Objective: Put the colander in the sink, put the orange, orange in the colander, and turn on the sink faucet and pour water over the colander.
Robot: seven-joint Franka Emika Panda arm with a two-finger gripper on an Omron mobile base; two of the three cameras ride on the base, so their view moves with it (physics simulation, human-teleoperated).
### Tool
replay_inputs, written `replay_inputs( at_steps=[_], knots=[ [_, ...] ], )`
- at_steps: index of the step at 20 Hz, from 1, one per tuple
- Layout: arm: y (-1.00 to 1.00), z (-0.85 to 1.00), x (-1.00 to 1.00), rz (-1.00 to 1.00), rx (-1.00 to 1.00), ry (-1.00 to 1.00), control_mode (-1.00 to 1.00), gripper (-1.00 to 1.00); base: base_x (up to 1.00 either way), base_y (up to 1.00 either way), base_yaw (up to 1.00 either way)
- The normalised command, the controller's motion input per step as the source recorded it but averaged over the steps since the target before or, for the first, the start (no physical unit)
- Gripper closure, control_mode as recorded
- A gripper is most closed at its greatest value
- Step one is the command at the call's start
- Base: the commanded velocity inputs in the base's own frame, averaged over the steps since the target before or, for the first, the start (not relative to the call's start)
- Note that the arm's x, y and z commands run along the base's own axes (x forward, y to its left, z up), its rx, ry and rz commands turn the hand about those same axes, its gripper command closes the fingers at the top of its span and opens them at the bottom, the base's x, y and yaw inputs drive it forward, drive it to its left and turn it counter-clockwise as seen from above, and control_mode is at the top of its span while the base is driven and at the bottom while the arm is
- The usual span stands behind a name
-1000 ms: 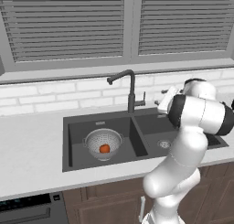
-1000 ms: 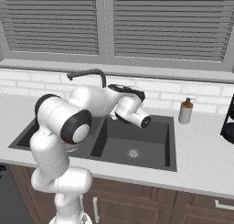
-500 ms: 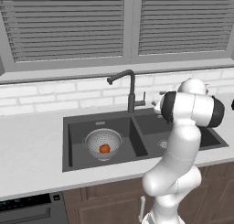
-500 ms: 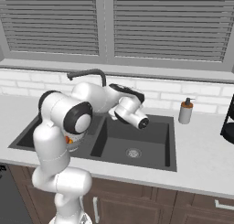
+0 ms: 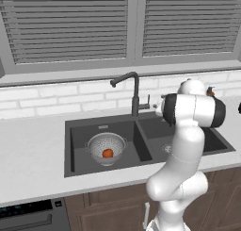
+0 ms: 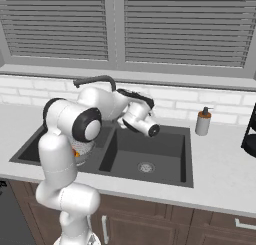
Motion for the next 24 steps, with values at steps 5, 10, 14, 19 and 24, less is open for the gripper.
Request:
replay_inputs(
  at_steps=[5, 10, 14, 19, 24],
  knots=[
    [0.00, 0.00, 0.16, 0.00, 0.01, 0.10, -1.00, -1.00, 0.00, 0.00, 0.00],
    [0.00, 0.00, 0.10, 0.00, 0.01, 0.05, -1.00, -1.00, 0.00, 0.00, 0.00],
    [0.00, -0.09, 0.08, 0.00, 0.02, 0.00, -1.00, -1.00, 0.00, 0.00, 0.00],
    [0.08, -0.15, 0.16, 0.00, 0.00, 0.00, -1.00, -1.00, 0.00, 0.00, 0.00],
    [0.14, -0.07, 0.13, -0.02, 0.00, 0.00, -1.00, -1.00, 0.00, 0.00, 0.00]
  ],
)
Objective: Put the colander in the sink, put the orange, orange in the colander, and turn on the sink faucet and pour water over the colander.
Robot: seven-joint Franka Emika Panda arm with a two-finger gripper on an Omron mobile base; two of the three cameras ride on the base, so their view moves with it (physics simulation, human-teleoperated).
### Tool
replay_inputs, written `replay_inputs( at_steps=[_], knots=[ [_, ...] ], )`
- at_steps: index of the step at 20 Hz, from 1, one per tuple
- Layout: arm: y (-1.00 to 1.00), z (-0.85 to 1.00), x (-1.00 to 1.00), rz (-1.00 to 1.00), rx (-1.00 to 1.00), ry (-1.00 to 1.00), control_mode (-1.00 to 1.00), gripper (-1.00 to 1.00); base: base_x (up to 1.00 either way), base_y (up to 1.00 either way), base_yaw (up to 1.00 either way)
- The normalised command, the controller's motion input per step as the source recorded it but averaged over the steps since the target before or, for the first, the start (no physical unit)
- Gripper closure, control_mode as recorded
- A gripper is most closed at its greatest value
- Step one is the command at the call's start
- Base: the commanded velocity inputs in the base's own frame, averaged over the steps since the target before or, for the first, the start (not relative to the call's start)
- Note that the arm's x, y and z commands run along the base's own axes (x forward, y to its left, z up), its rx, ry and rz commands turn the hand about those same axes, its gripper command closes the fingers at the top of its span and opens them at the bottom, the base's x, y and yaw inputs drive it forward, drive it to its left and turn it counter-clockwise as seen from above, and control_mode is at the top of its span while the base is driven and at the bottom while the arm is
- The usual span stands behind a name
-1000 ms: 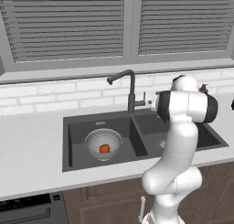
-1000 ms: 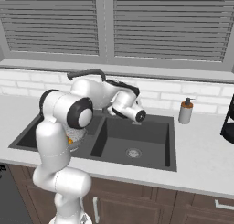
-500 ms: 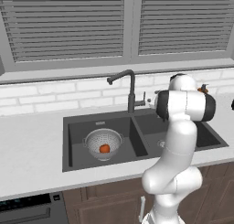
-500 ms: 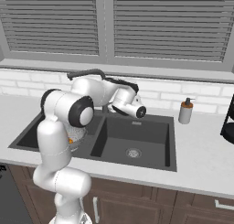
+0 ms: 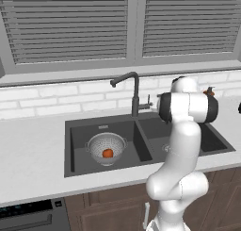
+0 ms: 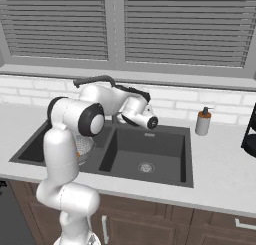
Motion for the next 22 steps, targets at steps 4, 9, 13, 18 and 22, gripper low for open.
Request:
replay_inputs(
  at_steps=[4, 9, 13, 18, 22],
  knots=[
    [0.03, 0.00, 0.21, -0.01, 0.00, 0.00, -1.00, -1.00, 0.00, 0.00, 0.00],
    [0.00, 0.00, 0.31, 0.00, 0.02, 0.02, -1.00, -1.00, 0.00, 0.00, 0.00],
    [0.00, -0.01, 0.29, 0.00, 0.03, 0.08, -1.00, -1.00, 0.00, 0.00, 0.00],
    [0.00, -0.14, 0.26, 0.00, 0.07, 0.07, -1.00, -1.00, 0.00, 0.00, 0.00],
    [0.00, -0.19, 0.35, -0.01, 0.09, 0.05, -1.00, -1.00, 0.00, 0.00, 0.00]
  ],
)
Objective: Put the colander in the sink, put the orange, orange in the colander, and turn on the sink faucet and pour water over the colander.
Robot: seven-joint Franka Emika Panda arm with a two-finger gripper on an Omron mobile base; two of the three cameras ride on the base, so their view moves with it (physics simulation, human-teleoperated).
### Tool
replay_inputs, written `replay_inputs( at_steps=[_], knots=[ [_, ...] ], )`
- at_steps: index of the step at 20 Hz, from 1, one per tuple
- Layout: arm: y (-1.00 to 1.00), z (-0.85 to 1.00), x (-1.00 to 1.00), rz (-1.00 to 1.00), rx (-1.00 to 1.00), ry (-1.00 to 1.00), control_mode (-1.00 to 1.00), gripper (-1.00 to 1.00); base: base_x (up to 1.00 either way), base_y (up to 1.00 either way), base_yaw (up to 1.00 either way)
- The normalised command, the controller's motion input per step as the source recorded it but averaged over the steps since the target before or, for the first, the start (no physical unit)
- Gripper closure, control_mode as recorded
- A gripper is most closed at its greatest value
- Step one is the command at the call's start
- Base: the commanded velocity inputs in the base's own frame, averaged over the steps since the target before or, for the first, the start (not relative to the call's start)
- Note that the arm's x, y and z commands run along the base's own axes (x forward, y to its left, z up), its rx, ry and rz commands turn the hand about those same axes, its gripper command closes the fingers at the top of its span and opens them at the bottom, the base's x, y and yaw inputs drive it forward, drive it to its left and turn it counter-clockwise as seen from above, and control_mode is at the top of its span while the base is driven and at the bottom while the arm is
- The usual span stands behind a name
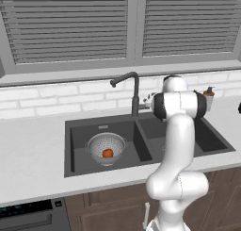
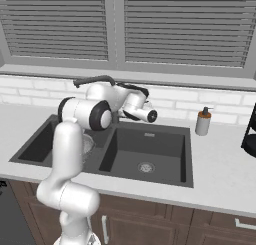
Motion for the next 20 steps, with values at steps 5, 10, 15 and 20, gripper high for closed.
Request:
replay_inputs(
  at_steps=[5, 10, 15, 20],
  knots=[
    [0.00, -0.20, 0.37, 0.00, 0.08, 0.00, -1.00, -1.00, 0.00, 0.00, 0.00],
    [0.00, -0.08, 0.31, 0.00, 0.05, 0.00, -1.00, -1.00, 0.00, 0.00, 0.00],
    [0.00, -0.10, 0.27, -0.01, 0.04, 0.01, -1.00, -1.00, 0.00, 0.00, 0.00],
    [0.00, -0.15, 0.18, -0.05, 0.03, 0.01, -1.00, -1.00, 0.00, 0.00, 0.00]
  ],
)
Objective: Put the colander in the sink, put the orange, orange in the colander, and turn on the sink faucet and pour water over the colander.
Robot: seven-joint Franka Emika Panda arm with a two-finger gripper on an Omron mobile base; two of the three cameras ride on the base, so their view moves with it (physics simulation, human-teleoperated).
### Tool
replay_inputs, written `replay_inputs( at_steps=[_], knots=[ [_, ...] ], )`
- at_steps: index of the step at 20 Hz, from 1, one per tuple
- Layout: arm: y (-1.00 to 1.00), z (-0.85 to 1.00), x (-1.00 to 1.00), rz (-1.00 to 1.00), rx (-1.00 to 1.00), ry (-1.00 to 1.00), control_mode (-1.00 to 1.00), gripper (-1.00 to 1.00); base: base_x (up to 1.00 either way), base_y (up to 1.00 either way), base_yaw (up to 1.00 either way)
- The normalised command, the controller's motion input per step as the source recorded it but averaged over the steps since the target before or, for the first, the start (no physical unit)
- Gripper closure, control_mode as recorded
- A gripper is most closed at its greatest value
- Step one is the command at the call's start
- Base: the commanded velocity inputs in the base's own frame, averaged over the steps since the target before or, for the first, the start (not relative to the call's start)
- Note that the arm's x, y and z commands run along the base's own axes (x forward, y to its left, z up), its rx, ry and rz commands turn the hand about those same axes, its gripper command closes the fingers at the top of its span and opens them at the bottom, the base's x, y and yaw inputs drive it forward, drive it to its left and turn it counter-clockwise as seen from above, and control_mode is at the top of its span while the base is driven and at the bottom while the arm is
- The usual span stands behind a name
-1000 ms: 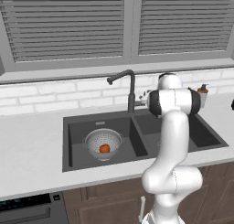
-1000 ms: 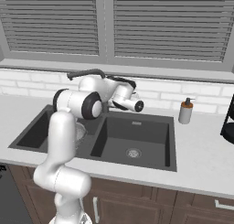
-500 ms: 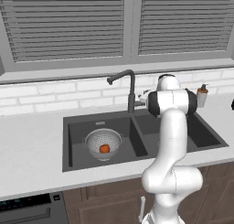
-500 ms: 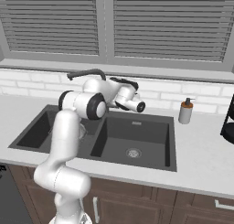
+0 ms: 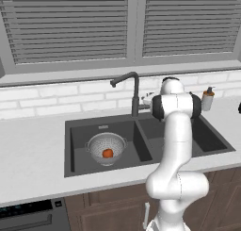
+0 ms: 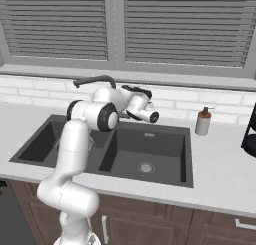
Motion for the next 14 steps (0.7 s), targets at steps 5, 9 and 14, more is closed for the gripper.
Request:
replay_inputs(
  at_steps=[5, 9, 14],
  knots=[
    [0.00, -0.16, 0.06, -0.08, 0.03, 0.04, -1.00, -1.00, 0.00, 0.00, 0.00],
    [0.00, -0.13, 0.08, -0.12, 0.03, 0.06, -1.00, -1.00, 0.00, 0.00, 0.00],
    [0.00, -0.07, 0.16, -0.13, 0.02, 0.05, -1.00, -1.00, 0.00, 0.00, 0.00]
  ],
)
